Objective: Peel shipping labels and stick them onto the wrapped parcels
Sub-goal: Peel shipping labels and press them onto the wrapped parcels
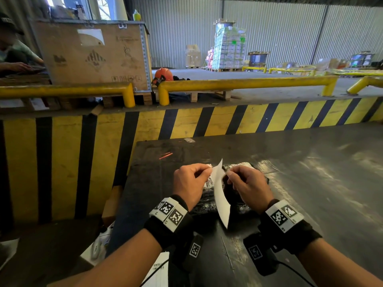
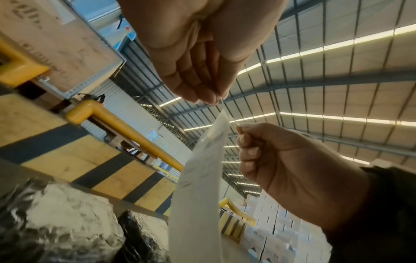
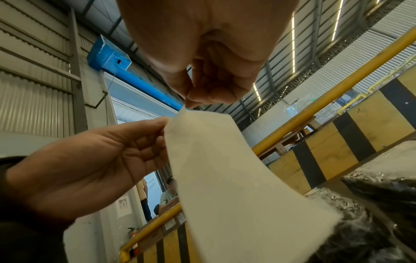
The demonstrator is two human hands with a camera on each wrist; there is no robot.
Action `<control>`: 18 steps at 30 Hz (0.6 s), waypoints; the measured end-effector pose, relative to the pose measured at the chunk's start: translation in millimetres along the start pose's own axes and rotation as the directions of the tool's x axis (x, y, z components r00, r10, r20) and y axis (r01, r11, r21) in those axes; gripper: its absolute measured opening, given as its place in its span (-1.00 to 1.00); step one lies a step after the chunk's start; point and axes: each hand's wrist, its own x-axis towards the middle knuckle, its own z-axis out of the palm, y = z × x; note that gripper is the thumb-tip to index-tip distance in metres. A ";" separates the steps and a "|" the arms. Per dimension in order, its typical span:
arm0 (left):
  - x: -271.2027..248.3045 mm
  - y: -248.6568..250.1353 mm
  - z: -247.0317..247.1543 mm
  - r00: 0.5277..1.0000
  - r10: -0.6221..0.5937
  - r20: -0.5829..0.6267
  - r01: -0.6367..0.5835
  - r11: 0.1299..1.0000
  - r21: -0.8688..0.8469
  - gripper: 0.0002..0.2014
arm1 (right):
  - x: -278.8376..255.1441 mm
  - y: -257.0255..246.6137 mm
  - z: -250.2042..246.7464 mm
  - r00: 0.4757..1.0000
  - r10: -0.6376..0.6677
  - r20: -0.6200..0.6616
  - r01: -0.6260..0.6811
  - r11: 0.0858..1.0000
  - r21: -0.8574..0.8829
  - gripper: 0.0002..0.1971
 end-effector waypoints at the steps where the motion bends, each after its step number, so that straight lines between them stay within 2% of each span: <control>1: -0.9 -0.1 0.6 1.000 -0.002 -0.005 0.002 1.000 -0.005 -0.85 | -1.0 -0.7 1.8 1.000 -0.008 -0.007 0.008 1.000 0.001 -0.79; 5: -4.0 -0.9 0.9 1.000 -0.006 0.007 0.006 1.000 -0.001 -0.84 | -3.9 -6.2 9.6 1.000 0.004 -0.031 -0.002 0.998 0.056 -0.87; 7: -5.7 -1.1 -0.2 1.000 0.003 0.005 -0.003 1.000 0.007 -0.83 | -5.5 -9.6 12.8 1.000 0.010 -0.019 -0.009 0.998 0.065 -0.82; 10: -8.4 -2.7 -1.2 1.000 0.017 -0.010 -0.017 1.000 0.012 -0.83 | -5.4 -11.7 19.6 1.000 0.010 -0.007 -0.009 0.999 0.043 -0.82; 14: -9.4 -9.5 -5.7 0.999 0.030 -0.037 -0.028 0.998 0.057 -0.85 | -4.6 -10.5 26.4 0.998 0.026 -0.053 -0.024 0.999 0.033 -0.87; 18: 0.6 -32.4 -24.2 0.990 -0.082 -0.117 0.095 0.989 0.113 -0.87 | -6.1 -6.2 25.7 0.996 0.061 -0.065 -0.057 0.996 0.062 -0.89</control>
